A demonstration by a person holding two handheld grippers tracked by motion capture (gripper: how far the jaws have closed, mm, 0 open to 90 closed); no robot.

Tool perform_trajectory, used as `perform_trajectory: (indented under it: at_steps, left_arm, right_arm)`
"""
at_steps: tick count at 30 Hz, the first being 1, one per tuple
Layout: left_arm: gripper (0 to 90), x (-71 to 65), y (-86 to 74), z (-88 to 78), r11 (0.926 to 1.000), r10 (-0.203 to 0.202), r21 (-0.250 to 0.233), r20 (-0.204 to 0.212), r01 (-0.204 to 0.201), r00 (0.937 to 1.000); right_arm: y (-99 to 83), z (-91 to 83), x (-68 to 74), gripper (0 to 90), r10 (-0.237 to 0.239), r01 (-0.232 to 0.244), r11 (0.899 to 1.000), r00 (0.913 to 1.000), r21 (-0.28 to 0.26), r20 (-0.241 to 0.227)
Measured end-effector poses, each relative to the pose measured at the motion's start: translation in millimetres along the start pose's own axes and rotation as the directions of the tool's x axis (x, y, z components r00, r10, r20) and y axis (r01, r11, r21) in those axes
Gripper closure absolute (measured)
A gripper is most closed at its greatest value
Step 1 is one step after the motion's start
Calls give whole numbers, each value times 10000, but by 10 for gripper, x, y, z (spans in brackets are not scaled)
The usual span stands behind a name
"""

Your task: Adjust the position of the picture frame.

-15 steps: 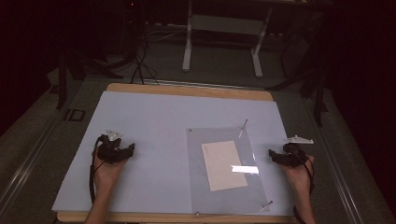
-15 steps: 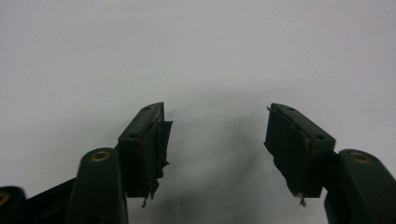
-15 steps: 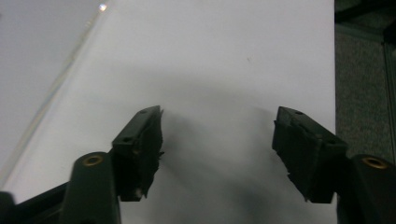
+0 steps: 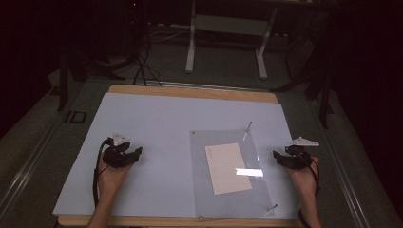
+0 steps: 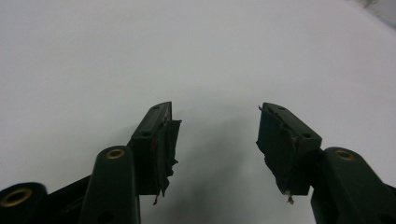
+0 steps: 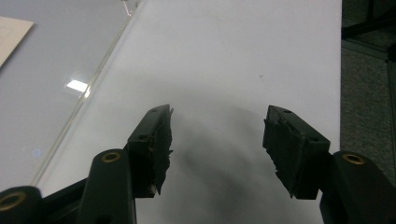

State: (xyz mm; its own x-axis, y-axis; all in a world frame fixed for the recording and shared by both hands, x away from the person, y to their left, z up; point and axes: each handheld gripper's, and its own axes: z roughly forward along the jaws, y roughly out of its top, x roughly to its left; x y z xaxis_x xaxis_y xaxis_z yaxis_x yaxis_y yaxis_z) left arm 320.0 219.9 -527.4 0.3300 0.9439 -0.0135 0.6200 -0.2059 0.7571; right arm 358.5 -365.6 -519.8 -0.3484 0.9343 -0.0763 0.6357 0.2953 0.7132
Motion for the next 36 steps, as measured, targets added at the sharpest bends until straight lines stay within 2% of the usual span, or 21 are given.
perform_trajectory:
  at_steps: [11, 13, 17, 19, 20, 21, 25, 27, 31, 32, 34, 36]
  left_arm:
    - [507, -200, 240, 35, 9983, 563, -212, 817, -547, 9951]
    - [509, -253, 303, 57, 9978, 604, -346, 1039, -571, 9927]
    - [509, -375, 458, 120, 9955, 914, -386, 1378, -868, 9862]
    - [511, -427, 528, 150, 9941, 1055, -419, 1487, -1004, 9832]
    - [511, -459, 576, 169, 9934, 1112, -478, 1628, -1047, 9804]
    - [515, -487, 611, 189, 9927, 1160, -530, 1772, -1082, 9773]
    - [516, -615, 744, 300, 9886, 1491, -555, 2189, -1402, 9643]
    - [516, -689, 804, 373, 9859, 1668, -501, 2347, -1594, 9577]
    - [517, -837, 899, 516, 9782, 2071, -431, 2692, -2031, 9405]
    - [518, -874, 913, 545, 9780, 2078, -419, 2761, -2042, 9384]
    - [518, -940, 931, 585, 9757, 2188, -532, 2863, -2125, 9328]
    - [521, -1000, 953, 620, 9713, 2374, -603, 2994, -2300, 9241]
  right_arm:
    - [26, -43, 21, 412, -74, 74, 10000, 9998, -37, -189]
    - [37, -49, 39, 409, -190, 189, 9998, 9996, -44, -228]
    - [56, -76, 50, 409, -286, 281, 9995, 9991, -173, -326]
    - [62, -98, 38, 411, -75, 57, 9995, 9982, -311, -591]
    - [62, -98, 38, 411, -75, 57, 9995, 9982, -311, -591]
    - [68, -119, 22, 413, 120, -157, 9988, 9969, -469, -780]
    - [73, -139, 16, 419, 204, -254, 9981, 9961, -565, -864]
    - [76, -145, 25, 427, 141, -191, 9982, 9961, -570, -876]
    - [92, -144, 51, 461, -39, -15, 9980, 9963, -635, -857]
    - [101, -144, 60, 481, -64, 5, 9978, 9959, -661, -897]
    - [121, -141, 72, 505, -75, -3, 9970, 9949, -773, -1007]
    - [147, -134, 82, 523, -106, 15, 9965, 9941, -842, -1081]
